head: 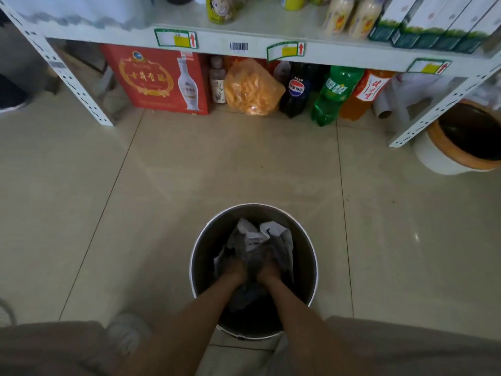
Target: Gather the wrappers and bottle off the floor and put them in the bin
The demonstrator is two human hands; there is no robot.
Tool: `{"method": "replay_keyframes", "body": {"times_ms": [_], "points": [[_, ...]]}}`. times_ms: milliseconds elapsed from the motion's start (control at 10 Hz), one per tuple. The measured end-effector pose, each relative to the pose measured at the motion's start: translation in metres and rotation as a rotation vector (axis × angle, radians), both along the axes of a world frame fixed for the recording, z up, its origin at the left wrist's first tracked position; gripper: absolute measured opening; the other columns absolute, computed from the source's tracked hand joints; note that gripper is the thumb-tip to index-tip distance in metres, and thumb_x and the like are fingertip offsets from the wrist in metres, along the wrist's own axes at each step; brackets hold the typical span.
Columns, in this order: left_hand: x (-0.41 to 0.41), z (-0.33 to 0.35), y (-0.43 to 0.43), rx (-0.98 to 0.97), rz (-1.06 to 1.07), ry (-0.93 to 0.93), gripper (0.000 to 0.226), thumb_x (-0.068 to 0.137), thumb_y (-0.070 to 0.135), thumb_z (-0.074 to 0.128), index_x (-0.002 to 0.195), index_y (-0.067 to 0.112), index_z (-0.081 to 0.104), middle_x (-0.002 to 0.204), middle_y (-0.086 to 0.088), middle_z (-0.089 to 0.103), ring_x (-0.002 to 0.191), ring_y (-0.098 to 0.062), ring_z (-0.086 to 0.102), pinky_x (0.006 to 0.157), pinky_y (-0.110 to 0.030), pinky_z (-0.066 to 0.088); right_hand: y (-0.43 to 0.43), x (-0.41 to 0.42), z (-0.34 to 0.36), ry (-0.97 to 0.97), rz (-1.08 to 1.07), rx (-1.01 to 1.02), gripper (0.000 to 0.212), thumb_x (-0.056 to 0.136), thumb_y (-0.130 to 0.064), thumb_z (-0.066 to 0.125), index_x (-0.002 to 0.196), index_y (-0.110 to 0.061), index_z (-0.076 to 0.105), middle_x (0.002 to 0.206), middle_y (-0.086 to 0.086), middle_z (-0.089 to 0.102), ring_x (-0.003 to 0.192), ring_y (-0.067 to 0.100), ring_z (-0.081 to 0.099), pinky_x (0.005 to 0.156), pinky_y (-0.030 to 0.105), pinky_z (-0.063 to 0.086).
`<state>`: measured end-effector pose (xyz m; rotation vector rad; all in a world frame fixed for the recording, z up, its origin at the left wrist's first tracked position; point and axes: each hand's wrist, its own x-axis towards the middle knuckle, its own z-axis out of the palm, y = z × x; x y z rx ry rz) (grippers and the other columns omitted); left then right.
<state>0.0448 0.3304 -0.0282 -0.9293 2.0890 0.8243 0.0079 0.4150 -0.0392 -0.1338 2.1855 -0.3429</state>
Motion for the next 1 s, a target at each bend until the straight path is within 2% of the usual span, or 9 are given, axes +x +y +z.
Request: {"method": "replay_keyframes", "body": {"times_ms": [100, 200, 300, 400, 500, 600, 700, 800, 1000], "points": [[-0.002, -0.006, -0.004, 0.000, -0.086, -0.067, 0.077, 0.080, 0.039, 0.060, 0.145, 0.013, 0.028, 0.154, -0.013, 0.030, 0.140, -0.030, 0.030, 0.119, -0.038, 0.023, 0.002, -0.004, 0.009, 0.016, -0.007, 0.003, 0.079, 0.084, -0.029, 0.062, 0.148, -0.008, 0.020, 0.156, 0.013, 0.024, 0.143, 0.028, 0.024, 0.119, 0.034, 0.022], [-0.002, 0.020, -0.005, 0.026, -0.120, -0.005, 0.067, 0.085, 0.036, 0.053, 0.143, 0.010, 0.032, 0.151, -0.016, 0.036, 0.136, -0.032, 0.037, 0.116, -0.037, 0.029, 0.002, -0.003, 0.020, 0.014, 0.018, 0.023, 0.082, 0.082, -0.036, 0.062, 0.149, -0.014, 0.019, 0.156, 0.012, 0.025, 0.142, 0.028, 0.028, 0.116, 0.037, 0.027], [0.003, 0.035, -0.009, -0.039, -0.094, 0.122, 0.052, 0.089, 0.030, 0.046, 0.135, 0.007, 0.046, 0.144, -0.017, 0.046, 0.131, -0.032, 0.044, 0.110, -0.035, 0.037, 0.000, -0.004, 0.036, 0.051, -0.016, -0.011, 0.074, 0.086, -0.045, 0.050, 0.148, -0.018, 0.021, 0.154, 0.009, 0.029, 0.140, 0.029, 0.032, 0.114, 0.041, 0.030], [0.005, 0.055, -0.014, -0.094, -0.141, 0.158, 0.042, 0.089, 0.030, 0.043, 0.121, 0.007, 0.057, 0.129, -0.016, 0.060, 0.117, -0.032, 0.056, 0.096, -0.037, 0.047, -0.004, -0.009, 0.045, 0.211, -0.023, -0.040, 0.069, 0.085, -0.055, 0.037, 0.145, -0.023, 0.028, 0.151, 0.006, 0.035, 0.137, 0.026, 0.036, 0.114, 0.043, 0.032], [0.003, 0.086, -0.021, -0.172, -0.240, 0.175, 0.035, 0.087, 0.026, 0.046, 0.108, 0.003, 0.063, 0.116, -0.017, 0.067, 0.107, -0.033, 0.063, 0.087, -0.037, 0.052, -0.004, -0.010, 0.080, 0.300, 0.062, -0.002, 0.055, 0.089, -0.040, 0.042, 0.138, -0.015, 0.042, 0.146, 0.010, 0.044, 0.135, 0.027, 0.039, 0.114, 0.041, 0.032], [0.004, 0.124, -0.029, -0.241, -0.276, 0.213, 0.033, 0.087, 0.022, 0.048, 0.105, 0.000, 0.064, 0.113, -0.020, 0.069, 0.106, -0.035, 0.064, 0.087, -0.038, 0.052, -0.001, -0.010, 0.121, 0.259, 0.096, 0.016, 0.039, 0.092, -0.024, 0.046, 0.128, -0.011, 0.051, 0.136, 0.011, 0.053, 0.128, 0.029, 0.048, 0.104, 0.041, 0.043], [0.005, 0.161, -0.033, -0.290, -0.290, 0.291, 0.031, 0.086, 0.015, 0.047, 0.106, -0.001, 0.063, 0.115, -0.021, 0.067, 0.109, -0.035, 0.062, 0.090, -0.039, 0.050, 0.002, -0.006, 0.157, 0.287, 0.133, 0.004, 0.039, 0.087, -0.026, 0.054, 0.125, -0.016, 0.053, 0.134, 0.010, 0.054, 0.127, 0.031, 0.048, 0.100, 0.042, 0.045], [0.006, 0.204, -0.032, -0.312, -0.373, 0.305, 0.033, 0.084, 0.017, 0.050, 0.111, 0.000, 0.060, 0.121, -0.020, 0.063, 0.113, -0.034, 0.059, 0.092, -0.038, 0.049, 0.005, -0.003, 0.201, 0.341, 0.177, -0.052, 0.008, 0.081, -0.025, 0.055, 0.086, -0.021, 0.059, 0.113, 0.008, 0.062, 0.117, 0.030, 0.056, 0.093, 0.037, 0.047], [0.010, 0.317, -0.037, -0.465, -0.431, 0.460, 0.034, 0.090, 0.017, 0.043, 0.121, 0.005, 0.054, 0.131, -0.017, 0.054, 0.122, -0.032, 0.051, 0.099, -0.038, 0.042, 0.020, 0.002, 0.316, 0.567, 0.302, -0.063, 0.027, 0.090, -0.023, 0.049, 0.112, -0.009, 0.056, 0.117, 0.015, 0.063, 0.107, 0.030, 0.058, 0.077, 0.031, 0.042]]}}
